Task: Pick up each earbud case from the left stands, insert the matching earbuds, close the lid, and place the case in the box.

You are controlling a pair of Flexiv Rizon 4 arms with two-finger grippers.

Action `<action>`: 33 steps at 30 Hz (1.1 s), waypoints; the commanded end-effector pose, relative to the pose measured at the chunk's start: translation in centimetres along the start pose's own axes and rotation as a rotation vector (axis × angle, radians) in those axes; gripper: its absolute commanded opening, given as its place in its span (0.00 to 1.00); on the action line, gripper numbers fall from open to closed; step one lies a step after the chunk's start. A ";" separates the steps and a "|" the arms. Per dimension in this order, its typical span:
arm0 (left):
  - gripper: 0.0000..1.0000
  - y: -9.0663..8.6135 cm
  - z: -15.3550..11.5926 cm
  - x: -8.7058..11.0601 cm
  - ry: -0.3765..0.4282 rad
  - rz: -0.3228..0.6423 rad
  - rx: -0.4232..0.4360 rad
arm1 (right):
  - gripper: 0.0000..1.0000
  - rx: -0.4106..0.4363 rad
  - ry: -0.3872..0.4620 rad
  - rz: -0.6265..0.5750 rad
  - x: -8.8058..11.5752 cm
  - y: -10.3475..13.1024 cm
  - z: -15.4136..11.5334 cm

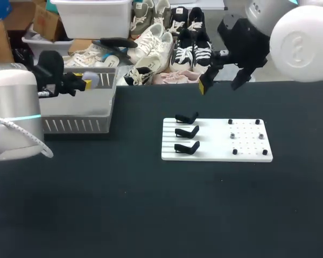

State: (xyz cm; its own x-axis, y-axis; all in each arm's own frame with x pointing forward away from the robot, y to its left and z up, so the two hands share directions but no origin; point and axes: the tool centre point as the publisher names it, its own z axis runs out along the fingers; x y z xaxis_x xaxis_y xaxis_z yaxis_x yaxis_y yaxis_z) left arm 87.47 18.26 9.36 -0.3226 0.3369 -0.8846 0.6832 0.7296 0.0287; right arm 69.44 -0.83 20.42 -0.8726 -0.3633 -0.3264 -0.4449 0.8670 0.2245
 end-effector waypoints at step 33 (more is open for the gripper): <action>1.00 -11.8 -8.6 -2.4 -0.196 -0.065 0.210 | 1.00 0.005 -0.006 0.003 0.3 0.1 -0.1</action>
State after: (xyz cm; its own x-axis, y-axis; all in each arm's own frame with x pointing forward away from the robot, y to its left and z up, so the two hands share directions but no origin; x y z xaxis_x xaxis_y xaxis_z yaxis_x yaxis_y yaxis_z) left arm 75.15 13.91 15.28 -0.2922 0.2142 -0.9321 0.8019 0.5860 -0.1168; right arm 69.42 -0.84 20.41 -0.8726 -0.3630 -0.3268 -0.4447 0.8671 0.2244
